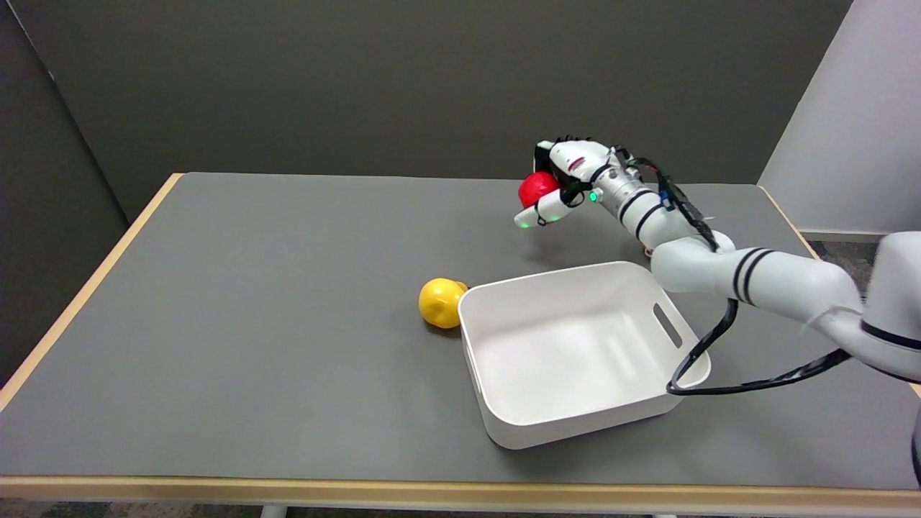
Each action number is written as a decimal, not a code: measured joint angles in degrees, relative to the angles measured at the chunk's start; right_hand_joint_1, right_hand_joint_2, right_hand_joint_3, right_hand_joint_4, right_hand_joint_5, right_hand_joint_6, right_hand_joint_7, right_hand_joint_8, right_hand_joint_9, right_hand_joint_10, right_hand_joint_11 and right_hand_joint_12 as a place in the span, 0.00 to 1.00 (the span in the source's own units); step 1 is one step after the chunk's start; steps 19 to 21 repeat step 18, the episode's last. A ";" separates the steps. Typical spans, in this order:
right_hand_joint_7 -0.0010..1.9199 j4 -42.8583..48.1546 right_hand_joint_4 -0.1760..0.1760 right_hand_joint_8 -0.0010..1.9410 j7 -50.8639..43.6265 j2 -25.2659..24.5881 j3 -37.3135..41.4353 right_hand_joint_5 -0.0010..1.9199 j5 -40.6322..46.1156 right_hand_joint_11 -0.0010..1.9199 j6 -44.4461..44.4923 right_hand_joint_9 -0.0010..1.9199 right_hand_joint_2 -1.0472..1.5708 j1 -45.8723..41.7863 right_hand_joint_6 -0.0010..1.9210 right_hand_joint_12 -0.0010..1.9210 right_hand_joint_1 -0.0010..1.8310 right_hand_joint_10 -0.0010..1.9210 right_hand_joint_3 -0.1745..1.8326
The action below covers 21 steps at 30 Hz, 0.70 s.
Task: Pick up tomato.
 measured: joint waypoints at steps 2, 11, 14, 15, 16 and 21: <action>0.43 -2.57 0.00 0.62 -0.02 1.68 0.11 0.27 1.01 0.43 1.30 0.42 0.84 -0.46 0.87 0.84 0.73 0.73 0.17; 0.43 -17.53 0.00 0.63 1.00 13.48 0.99 0.27 7.63 0.43 12.23 0.43 0.82 -5.53 0.87 0.88 0.73 0.73 0.23; 0.44 -22.96 0.00 0.63 2.86 18.26 1.33 0.28 9.71 0.43 18.08 0.43 0.80 -8.79 0.86 0.90 0.74 0.73 0.26; 0.44 -24.72 0.00 0.63 3.57 19.61 1.43 0.29 10.28 0.44 19.99 0.43 0.80 -9.93 0.86 0.90 0.74 0.73 0.27; 0.44 -26.46 0.00 0.63 4.40 21.01 1.53 0.29 10.85 0.44 22.19 0.43 0.80 -11.26 0.85 0.89 0.74 0.73 0.26; 0.45 -29.70 0.00 0.61 5.94 23.47 1.71 0.29 11.76 0.45 26.43 0.43 0.82 -14.09 0.84 0.84 0.74 0.72 0.20</action>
